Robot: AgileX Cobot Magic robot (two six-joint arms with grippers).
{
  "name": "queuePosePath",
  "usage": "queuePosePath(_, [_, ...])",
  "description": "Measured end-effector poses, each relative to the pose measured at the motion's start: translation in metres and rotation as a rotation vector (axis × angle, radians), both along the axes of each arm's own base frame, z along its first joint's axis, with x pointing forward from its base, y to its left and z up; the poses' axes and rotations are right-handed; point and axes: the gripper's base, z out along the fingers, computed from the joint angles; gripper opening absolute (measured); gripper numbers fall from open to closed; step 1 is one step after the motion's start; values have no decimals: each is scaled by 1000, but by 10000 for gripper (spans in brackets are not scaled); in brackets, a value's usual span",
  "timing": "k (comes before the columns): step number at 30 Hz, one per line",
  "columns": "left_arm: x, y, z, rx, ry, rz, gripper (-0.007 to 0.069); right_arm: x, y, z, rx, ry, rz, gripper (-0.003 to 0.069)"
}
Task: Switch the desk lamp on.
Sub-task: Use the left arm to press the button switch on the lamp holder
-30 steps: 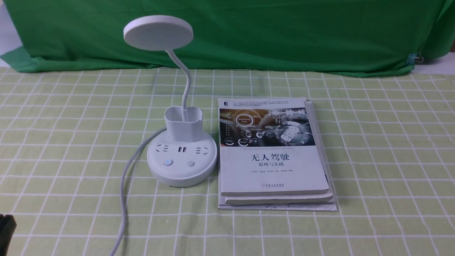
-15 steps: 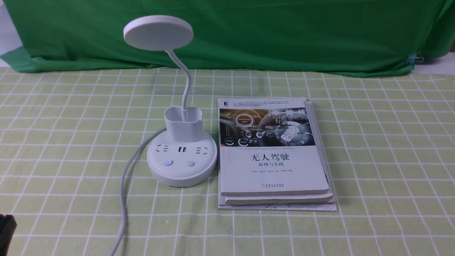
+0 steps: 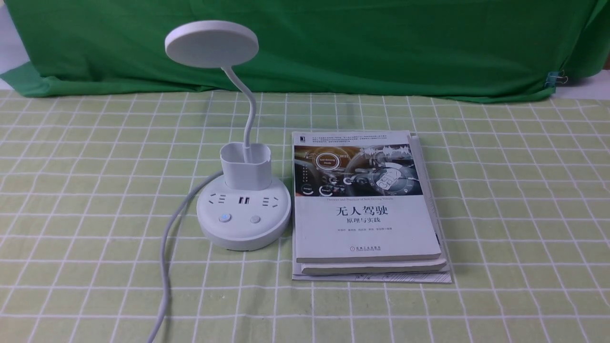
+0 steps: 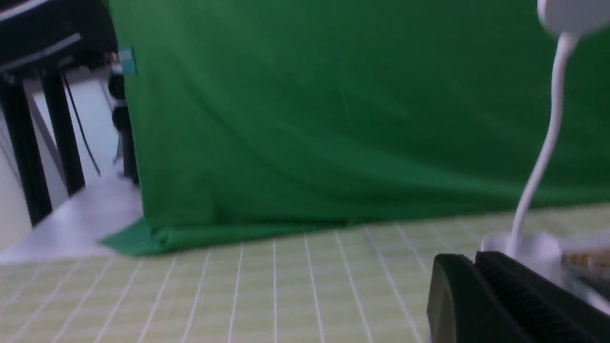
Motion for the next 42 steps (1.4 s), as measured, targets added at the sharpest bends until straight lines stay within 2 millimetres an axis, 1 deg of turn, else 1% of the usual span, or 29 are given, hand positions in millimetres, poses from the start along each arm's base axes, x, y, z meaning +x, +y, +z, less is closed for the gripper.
queuePosePath(2, [-4,1,12,-19,-134,2,19,0,0,0,0,0,0,244])
queuePosePath(4, [-7,2,19,-44,-211,3,19,0,0,0,0,0,0,244])
queuePosePath(7, [-7,2,39,-53,-227,1,19,0,0,0,0,0,0,244])
queuePosePath(8, [-7,2,40,-53,-223,0,19,0,0,0,0,0,0,244])
queuePosePath(9, [-7,1,60,-53,-225,-2,19,0,0,0,0,0,0,244])
queuePosePath(11, [-3,1,78,-52,-195,-4,19,0,0,0,0,0,0,244])
queuePosePath(12, [4,0,95,-52,-130,-9,19,0,0,0,0,0,0,244])
queuePosePath(14, [15,-1,109,-62,-36,-17,19,0,0,0,0,0,0,244])
queuePosePath(15, [23,-1,114,-71,46,-23,19,0,0,0,0,0,0,244])
queuePosePath(16, [26,-2,114,-72,70,-23,19,0,0,0,0,0,0,244])
queuePosePath(17, [38,-3,112,-71,180,-25,19,0,0,0,0,0,0,244])
queuePosePath(18, [42,-3,110,-67,218,-24,19,0,0,0,0,0,0,244])
queuePosePath(19, [56,-3,103,-32,322,-17,19,0,0,0,0,0,0,244])
queuePosePath(21, [69,-4,95,-14,393,-13,19,0,0,0,0,0,0,244])
queuePosePath(23, [82,-4,89,-37,440,-13,19,0,0,0,0,0,0,244])
queuePosePath(24, [83,-4,88,-42,443,-13,19,0,0,0,0,0,0,244])
queuePosePath(25, [93,-5,83,-112,475,-16,19,0,0,0,0,0,0,244])
queuePosePath(26, [98,-6,78,-159,503,-17,19,0,0,0,0,0,0,244])
queuePosePath(27, [101,-6,76,-169,516,-17,19,0,0,0,0,0,0,244])
queuePosePath(29, [113,-8,62,-275,616,-15,19,0,0,0,0,0,0,244])
queuePosePath(31, [122,-9,50,-319,702,-10,19,0,0,0,0,0,0,244])
queuePosePath(32, [128,-10,41,-330,774,-7,19,0,0,0,0,0,0,244])
queuePosePath(34, [138,-13,29,-326,907,-15,19,0,0,0,0,0,0,244])
queuePosePath(38, [164,-23,21,-299,1093,-76,19,0,0,0,0,0,0,244])
queuePosePath(40, [176,-33,20,-248,1149,-134,19,0,0,0,0,0,0,244])
queuePosePath(41, [177,-35,20,-242,1156,-140,19,0,0,0,0,0,0,244])
queuePosePath(42, [184,-46,19,-207,1182,-180,19,0,0,0,0,0,0,244])
